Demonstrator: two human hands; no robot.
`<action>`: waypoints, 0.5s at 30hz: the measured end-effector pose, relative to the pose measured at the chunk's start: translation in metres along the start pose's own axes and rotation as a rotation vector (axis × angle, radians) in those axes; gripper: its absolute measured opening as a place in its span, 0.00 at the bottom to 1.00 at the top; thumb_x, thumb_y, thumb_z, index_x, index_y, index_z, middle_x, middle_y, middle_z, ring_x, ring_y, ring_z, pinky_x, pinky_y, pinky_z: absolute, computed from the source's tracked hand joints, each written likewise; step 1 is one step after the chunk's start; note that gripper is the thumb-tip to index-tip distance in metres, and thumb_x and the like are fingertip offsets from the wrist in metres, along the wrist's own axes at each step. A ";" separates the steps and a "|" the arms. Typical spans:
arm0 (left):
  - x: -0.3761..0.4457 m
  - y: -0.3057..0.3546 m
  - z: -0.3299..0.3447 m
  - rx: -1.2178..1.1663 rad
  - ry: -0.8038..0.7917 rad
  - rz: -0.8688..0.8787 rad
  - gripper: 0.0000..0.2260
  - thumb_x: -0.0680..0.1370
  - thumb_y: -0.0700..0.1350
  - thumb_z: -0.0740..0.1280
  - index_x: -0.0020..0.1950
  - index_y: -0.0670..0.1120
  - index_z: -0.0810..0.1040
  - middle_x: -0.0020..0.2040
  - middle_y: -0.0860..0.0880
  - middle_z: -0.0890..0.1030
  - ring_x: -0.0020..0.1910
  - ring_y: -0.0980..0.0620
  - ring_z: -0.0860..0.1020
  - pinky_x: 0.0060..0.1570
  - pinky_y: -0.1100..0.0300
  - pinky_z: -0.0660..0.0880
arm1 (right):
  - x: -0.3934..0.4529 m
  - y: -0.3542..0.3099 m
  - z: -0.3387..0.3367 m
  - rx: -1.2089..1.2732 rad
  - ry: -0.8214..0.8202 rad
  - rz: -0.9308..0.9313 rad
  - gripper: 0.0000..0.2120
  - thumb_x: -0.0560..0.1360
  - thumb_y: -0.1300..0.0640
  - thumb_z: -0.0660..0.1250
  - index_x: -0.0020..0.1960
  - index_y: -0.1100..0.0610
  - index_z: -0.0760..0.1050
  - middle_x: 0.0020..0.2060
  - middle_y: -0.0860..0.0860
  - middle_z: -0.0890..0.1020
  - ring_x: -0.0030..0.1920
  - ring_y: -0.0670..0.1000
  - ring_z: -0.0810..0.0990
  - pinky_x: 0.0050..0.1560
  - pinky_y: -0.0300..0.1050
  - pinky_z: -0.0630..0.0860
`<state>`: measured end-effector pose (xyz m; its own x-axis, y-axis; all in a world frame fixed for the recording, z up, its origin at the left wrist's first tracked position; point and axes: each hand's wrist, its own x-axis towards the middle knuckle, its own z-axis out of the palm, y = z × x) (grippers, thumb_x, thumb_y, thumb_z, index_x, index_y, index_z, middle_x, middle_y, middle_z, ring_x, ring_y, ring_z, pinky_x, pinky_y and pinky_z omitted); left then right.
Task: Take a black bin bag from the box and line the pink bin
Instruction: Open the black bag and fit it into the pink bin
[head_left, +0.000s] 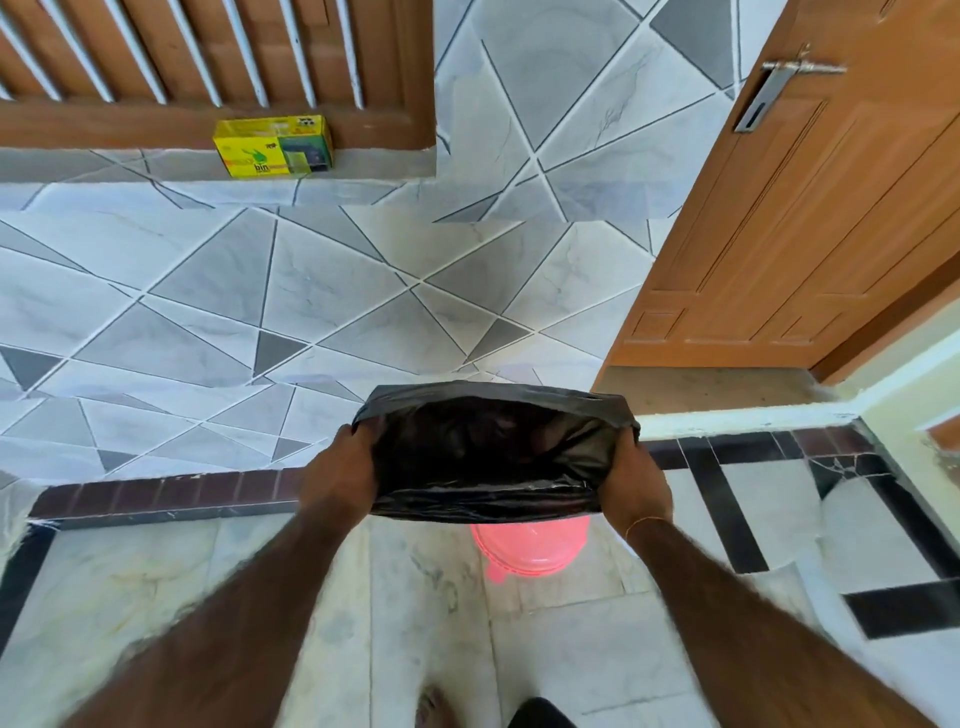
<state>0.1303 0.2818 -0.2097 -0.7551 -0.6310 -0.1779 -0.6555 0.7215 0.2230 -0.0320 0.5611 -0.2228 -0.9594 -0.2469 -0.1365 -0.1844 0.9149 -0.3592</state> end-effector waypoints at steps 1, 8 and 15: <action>0.001 -0.002 0.001 0.005 -0.009 0.002 0.20 0.76 0.40 0.59 0.67 0.50 0.65 0.58 0.44 0.73 0.53 0.37 0.79 0.50 0.46 0.75 | -0.002 0.000 0.002 -0.007 0.000 0.007 0.25 0.74 0.63 0.57 0.70 0.55 0.59 0.57 0.63 0.77 0.53 0.68 0.79 0.52 0.60 0.76; 0.007 -0.008 0.008 0.017 -0.036 0.036 0.22 0.75 0.38 0.61 0.68 0.50 0.64 0.58 0.44 0.73 0.53 0.37 0.79 0.49 0.45 0.75 | -0.009 0.001 0.017 -0.011 0.011 0.036 0.30 0.74 0.62 0.57 0.74 0.52 0.54 0.58 0.62 0.77 0.53 0.68 0.79 0.54 0.61 0.76; 0.010 -0.014 0.004 0.002 -0.018 0.076 0.25 0.73 0.40 0.64 0.69 0.50 0.63 0.57 0.45 0.74 0.52 0.37 0.80 0.49 0.46 0.76 | -0.010 -0.005 0.016 0.003 0.035 0.037 0.30 0.74 0.61 0.56 0.74 0.49 0.51 0.55 0.61 0.79 0.50 0.66 0.80 0.50 0.60 0.78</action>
<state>0.1315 0.2666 -0.2179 -0.8030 -0.5688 -0.1780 -0.5960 0.7679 0.2350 -0.0183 0.5535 -0.2344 -0.9725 -0.2012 -0.1175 -0.1476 0.9222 -0.3575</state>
